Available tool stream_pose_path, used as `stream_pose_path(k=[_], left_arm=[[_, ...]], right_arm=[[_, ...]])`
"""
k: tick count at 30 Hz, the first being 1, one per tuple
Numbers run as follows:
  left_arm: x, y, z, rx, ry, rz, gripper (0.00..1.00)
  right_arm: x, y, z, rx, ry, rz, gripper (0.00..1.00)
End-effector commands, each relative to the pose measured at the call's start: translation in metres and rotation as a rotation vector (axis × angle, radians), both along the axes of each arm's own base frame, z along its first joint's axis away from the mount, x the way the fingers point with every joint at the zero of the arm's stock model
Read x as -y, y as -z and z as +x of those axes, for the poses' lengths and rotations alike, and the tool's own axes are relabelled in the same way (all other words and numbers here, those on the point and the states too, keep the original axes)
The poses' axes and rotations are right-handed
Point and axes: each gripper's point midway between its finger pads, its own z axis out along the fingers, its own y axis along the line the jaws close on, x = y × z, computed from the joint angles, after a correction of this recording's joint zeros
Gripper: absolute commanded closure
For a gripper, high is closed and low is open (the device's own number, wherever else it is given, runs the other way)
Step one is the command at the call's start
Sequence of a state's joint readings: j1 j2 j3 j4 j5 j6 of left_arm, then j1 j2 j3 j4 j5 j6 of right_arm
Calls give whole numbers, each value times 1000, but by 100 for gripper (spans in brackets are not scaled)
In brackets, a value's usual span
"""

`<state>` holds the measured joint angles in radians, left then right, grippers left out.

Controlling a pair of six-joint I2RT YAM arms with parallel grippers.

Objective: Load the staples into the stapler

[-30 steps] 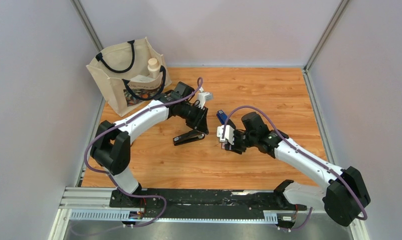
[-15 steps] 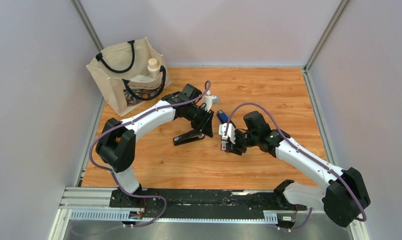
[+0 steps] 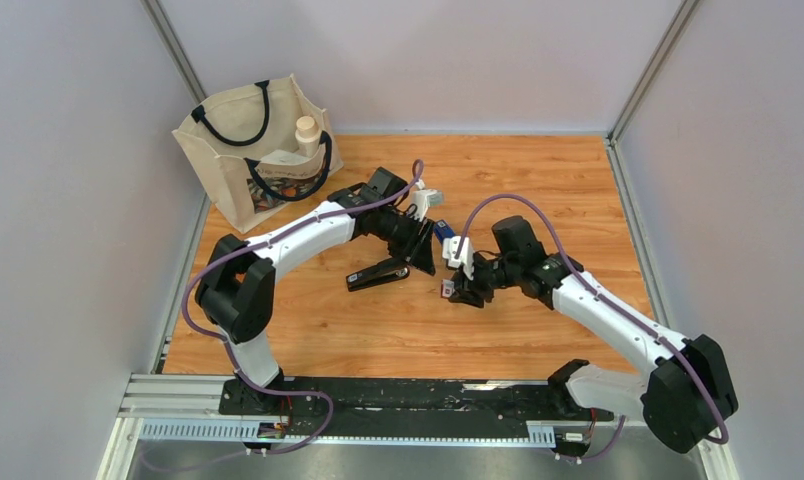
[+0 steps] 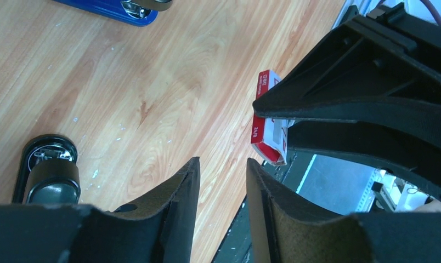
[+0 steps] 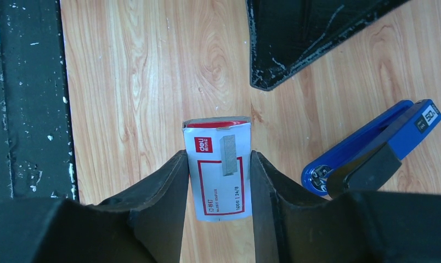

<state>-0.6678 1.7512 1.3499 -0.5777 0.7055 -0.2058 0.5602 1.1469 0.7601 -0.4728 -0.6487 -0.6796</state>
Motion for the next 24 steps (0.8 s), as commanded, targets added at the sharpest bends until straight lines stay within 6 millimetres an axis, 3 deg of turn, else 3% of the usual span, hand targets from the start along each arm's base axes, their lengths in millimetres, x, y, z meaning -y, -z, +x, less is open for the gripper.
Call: stream_pose_path(k=[1,14,24], left_arm=[[15,-17,9,9,-13,-64,54],[22,-18,5,-10,-16,-102,55],[22,-21,0,-17,-4,-131,59]], right_arm=[[-12,-19,7,5,-3,63,62],[-15,-27,10,-77,21,113,63],[-5,-27,19,-87,64,128,64]])
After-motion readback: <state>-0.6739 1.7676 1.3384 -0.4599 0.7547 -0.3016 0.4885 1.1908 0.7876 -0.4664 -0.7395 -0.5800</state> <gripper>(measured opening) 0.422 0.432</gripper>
